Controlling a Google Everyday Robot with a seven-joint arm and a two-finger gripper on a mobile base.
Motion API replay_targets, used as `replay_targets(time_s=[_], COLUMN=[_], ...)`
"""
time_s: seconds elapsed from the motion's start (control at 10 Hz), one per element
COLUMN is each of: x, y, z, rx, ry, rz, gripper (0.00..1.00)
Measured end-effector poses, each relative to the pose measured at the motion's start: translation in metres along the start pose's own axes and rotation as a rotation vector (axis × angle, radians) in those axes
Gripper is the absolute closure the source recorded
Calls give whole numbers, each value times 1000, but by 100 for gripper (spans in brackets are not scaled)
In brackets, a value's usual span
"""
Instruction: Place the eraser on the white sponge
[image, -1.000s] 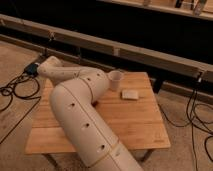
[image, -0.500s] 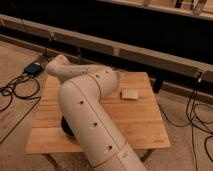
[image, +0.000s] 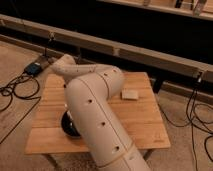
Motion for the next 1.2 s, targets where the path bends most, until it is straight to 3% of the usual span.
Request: replay_targets(time_s=[0.1,0.3,0.6,0.9,1.2], x=[1,6,6,-4,-19], y=[7,26,36,44,47], z=[-2,-6,-7,-5,-3], rx=[-23,-77,-94,-79,-76], ry=[-5,-9,-15,-28,-49], rz=[-55,-234,-418,-522,-573], gripper=[35,35,35,35,35])
